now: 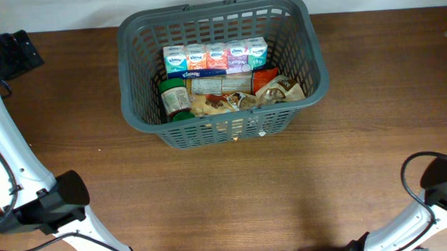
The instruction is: Pack container
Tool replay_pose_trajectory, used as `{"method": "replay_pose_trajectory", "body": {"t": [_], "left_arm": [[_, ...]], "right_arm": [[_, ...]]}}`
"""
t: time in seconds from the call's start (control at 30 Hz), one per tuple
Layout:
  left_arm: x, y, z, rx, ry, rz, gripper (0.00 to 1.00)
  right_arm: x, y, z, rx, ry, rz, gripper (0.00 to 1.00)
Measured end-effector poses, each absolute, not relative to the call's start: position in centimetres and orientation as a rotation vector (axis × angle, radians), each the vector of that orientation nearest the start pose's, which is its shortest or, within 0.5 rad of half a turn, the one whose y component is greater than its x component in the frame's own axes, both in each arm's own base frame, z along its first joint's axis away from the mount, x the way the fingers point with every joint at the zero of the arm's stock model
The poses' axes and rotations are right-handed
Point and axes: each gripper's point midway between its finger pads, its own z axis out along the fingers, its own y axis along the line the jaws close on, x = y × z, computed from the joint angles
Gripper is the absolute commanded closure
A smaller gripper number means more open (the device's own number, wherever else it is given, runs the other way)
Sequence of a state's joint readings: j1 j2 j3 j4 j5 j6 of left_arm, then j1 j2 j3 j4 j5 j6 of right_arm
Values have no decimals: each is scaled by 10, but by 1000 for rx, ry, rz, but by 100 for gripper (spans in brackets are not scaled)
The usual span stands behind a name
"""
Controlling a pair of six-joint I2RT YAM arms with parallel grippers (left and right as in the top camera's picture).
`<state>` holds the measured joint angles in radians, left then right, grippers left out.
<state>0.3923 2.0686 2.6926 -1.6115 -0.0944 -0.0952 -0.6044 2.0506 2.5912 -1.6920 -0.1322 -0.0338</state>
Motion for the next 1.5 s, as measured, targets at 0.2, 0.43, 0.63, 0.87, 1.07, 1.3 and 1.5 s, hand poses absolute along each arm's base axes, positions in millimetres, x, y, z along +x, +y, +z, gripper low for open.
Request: {"method": "replay_pose_trajectory", "body": {"t": [0.2,0.43,0.63,0.87,1.07,1.3,1.5], "left_arm": [[405,185,333,-655,2484,232,1],[405,184,333,-653,2484,228,1],[406,184,332,-655,2483,220,1],[406,183,331,-657,2487,219,1],[406,184,331,-657,2487,220,1],[406,184,331,-657,2487,221,1],[406,184,331,-657,2487,221,1]], "right_arm": [[387,-117,324,376,2628,53,1],[337,40,392,-187,2382,153,1],[266,32,456,-185,1775,69,1],[211,11,350,-114,1639,-7,1],[215,11,225,-91,1783,22,1],[218,11,172,-72,1842,39,1],[220,11,123,-69,1944,46,2]]}}
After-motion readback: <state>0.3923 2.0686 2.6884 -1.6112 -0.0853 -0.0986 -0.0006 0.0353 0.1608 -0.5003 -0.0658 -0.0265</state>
